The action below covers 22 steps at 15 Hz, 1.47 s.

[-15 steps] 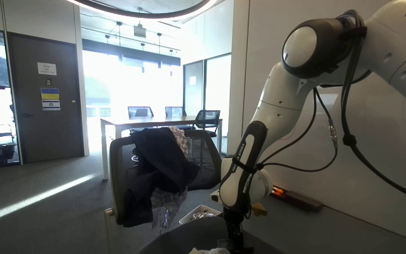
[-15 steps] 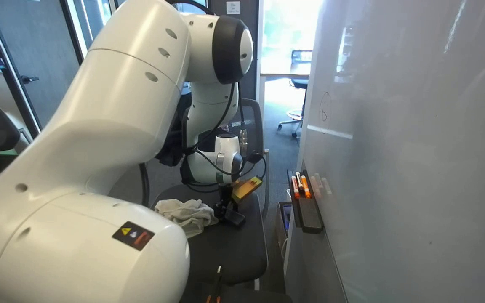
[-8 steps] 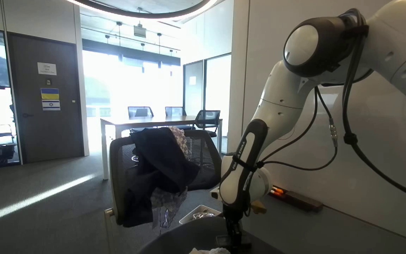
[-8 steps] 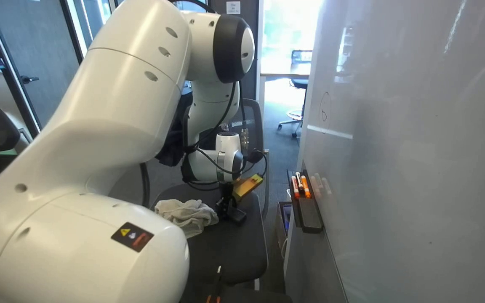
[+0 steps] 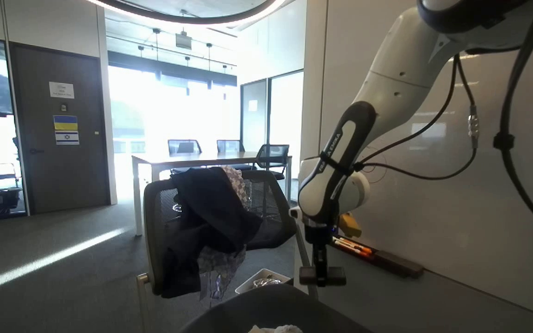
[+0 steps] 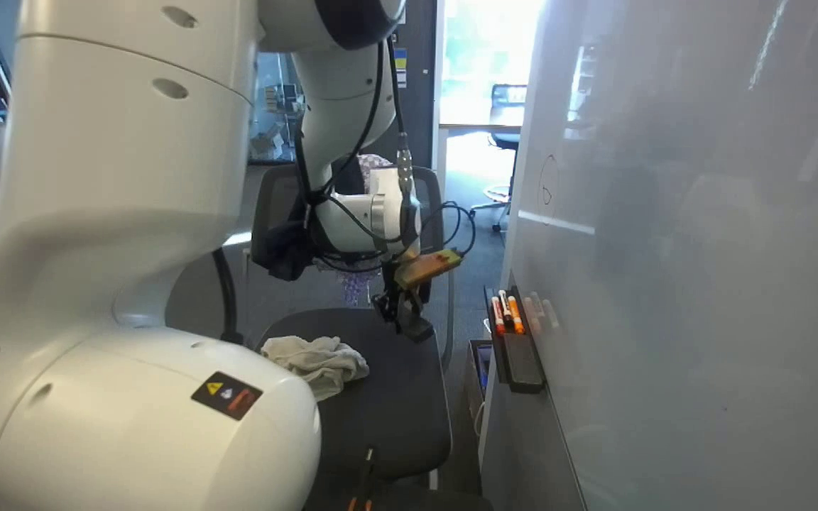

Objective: Use the eraser from the seat to wipe the whiteboard.

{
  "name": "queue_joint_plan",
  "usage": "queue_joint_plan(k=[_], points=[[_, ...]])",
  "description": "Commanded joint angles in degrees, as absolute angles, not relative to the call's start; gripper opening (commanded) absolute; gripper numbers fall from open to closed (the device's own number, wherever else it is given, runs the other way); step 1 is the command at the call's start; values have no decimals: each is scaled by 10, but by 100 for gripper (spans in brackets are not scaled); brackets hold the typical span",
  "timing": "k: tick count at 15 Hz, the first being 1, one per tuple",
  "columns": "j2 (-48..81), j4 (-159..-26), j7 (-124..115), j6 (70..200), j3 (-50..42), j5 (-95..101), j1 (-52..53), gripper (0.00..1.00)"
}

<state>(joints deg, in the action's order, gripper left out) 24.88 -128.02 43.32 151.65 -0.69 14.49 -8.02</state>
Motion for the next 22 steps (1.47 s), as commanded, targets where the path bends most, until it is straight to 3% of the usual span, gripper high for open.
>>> queue_joint_plan(k=[1,8,22], points=[[114,-1328,300,1471,-71,244,-18,31],[-7,-1289,52,1302,-48,493,-5,31],[60,-1268,-344,1110,-44,869,-22,31]])
